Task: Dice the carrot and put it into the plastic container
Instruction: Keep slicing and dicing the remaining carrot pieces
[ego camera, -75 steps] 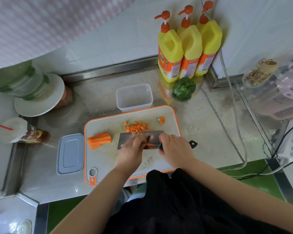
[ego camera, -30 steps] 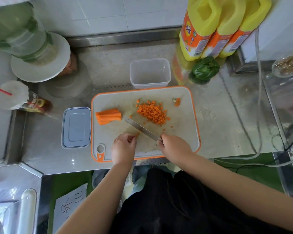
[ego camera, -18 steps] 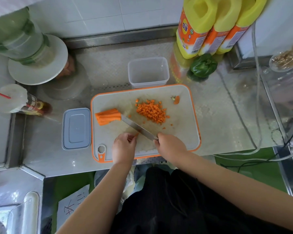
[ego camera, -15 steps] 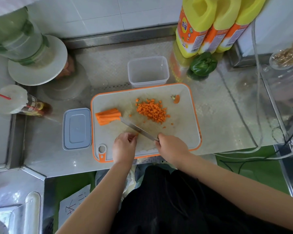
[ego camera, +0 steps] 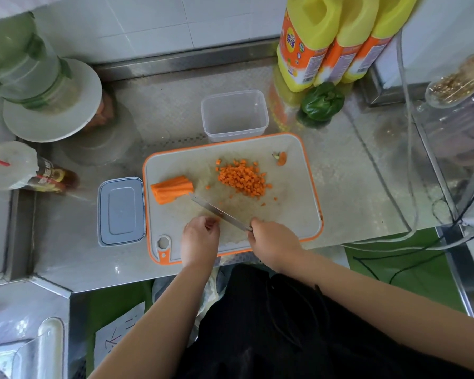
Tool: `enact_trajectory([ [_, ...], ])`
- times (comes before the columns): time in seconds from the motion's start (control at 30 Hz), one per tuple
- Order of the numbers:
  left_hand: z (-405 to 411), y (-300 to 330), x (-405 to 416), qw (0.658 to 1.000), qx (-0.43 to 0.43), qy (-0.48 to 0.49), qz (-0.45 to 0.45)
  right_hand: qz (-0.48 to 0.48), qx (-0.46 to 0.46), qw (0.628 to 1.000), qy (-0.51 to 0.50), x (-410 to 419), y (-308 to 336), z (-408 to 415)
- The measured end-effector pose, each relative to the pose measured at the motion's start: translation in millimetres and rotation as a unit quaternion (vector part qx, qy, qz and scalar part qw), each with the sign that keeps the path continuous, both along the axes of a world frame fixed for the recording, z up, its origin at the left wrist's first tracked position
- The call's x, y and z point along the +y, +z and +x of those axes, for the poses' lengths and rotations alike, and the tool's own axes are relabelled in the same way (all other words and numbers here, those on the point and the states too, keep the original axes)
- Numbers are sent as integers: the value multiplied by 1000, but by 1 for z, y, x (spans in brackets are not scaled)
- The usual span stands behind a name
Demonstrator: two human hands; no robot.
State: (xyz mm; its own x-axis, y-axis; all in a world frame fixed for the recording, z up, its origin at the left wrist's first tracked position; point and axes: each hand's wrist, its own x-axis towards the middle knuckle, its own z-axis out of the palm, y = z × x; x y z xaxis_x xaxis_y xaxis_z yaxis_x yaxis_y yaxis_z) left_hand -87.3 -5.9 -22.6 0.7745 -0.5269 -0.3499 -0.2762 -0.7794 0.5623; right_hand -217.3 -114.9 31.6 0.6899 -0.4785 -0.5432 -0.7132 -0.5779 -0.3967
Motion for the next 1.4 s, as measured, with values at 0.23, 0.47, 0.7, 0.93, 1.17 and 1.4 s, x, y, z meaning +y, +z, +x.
enact_trajectory([
  [0.23, 3, 0, 0, 1000, -4, -12, 8, -16, 26, 999, 16, 6, 0, 5],
  [0.47, 2, -1, -1, 1000, -9, -25, 12, -6, 15, 1000, -5, 5, -8, 10],
  [0.7, -2, -4, -9, 997, -45, -69, -3, -16, -3, 996, -88, -21, 0, 3],
  [0.93, 7, 5, 3, 994, -63, -48, -72, -15, 5, 997, -80, -31, 0, 1],
  [1.17, 42, 7, 20, 978, -165, 54, -113, 17, 56, 998, 4, -33, 1, 0],
  [1.4, 75, 15, 5, 981, -184, 27, -47, 31, 50, 998, -25, -61, -9, 13],
])
